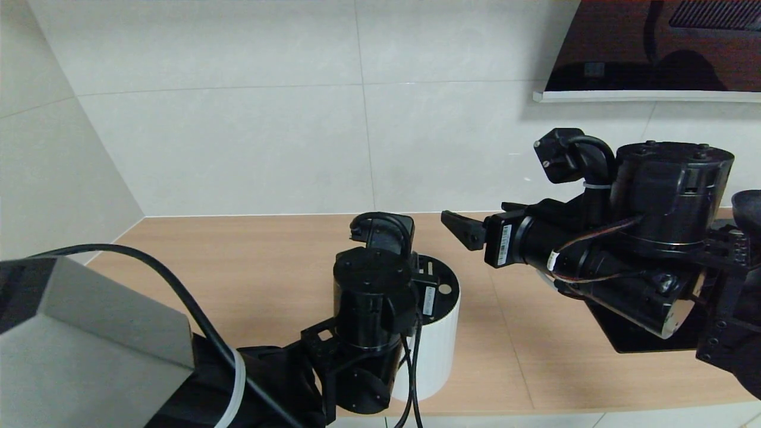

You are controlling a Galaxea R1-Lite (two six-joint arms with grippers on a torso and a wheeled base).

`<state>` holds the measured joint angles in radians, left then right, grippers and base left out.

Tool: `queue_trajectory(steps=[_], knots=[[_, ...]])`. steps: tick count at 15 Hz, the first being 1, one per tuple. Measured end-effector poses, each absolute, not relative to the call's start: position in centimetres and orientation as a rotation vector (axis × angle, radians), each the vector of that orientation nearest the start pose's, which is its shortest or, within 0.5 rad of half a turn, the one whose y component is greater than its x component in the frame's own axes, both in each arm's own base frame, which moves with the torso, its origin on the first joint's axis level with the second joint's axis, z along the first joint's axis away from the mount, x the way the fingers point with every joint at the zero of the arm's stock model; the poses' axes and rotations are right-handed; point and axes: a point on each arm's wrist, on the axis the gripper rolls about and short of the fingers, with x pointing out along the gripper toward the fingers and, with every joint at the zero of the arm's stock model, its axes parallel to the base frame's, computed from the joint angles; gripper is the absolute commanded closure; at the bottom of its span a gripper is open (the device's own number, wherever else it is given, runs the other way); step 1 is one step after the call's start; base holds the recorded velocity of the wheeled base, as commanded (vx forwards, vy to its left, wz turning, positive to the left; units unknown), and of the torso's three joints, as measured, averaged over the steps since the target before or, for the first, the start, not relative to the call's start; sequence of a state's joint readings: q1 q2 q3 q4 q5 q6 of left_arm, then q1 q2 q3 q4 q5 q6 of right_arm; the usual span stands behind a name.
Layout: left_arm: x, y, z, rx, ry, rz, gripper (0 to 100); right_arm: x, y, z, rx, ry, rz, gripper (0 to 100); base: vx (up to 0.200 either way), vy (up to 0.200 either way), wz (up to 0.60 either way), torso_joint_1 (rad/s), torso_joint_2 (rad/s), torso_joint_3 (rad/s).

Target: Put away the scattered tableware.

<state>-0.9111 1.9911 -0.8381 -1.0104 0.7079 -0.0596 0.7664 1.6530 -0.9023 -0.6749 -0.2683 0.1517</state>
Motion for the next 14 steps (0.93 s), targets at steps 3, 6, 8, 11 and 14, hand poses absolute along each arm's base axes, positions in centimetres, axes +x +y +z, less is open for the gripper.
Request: queue_trajectory(steps=[3, 6, 8, 11, 14], knots=[[23.1, -27.4, 13.0, 0.045, 0.105, -0.199, 0, 22.4, 20.7, 22.7, 0.111, 0.104, 0.492, 0, 0.0, 0.0, 0.0, 0.0, 0.0, 0.0], [23.1, -27.4, 13.2, 0.043, 0.103, -0.199, 0, 22.4, 20.7, 22.7, 0.111, 0.105, 0.492, 0, 0.0, 0.0, 0.0, 0.0, 0.0, 0.0], [23.0, -27.2, 13.3, 0.044, 0.103, -0.199, 0, 22.4, 20.7, 22.7, 0.109, 0.106, 0.491, 0, 0.0, 0.0, 0.0, 0.0, 0.0, 0.0], [22.7, -26.9, 13.9, 0.035, 0.095, -0.2, 0, 22.4, 20.7, 22.7, 0.109, 0.106, 0.491, 0, 0.0, 0.0, 0.0, 0.0, 0.0, 0.0], [21.6, -25.5, 16.5, 0.018, 0.079, -0.205, 0, 22.8, 20.1, 22.8, 0.113, 0.1, 0.464, 0, 0.0, 0.0, 0.0, 0.0, 0.0, 0.0]])
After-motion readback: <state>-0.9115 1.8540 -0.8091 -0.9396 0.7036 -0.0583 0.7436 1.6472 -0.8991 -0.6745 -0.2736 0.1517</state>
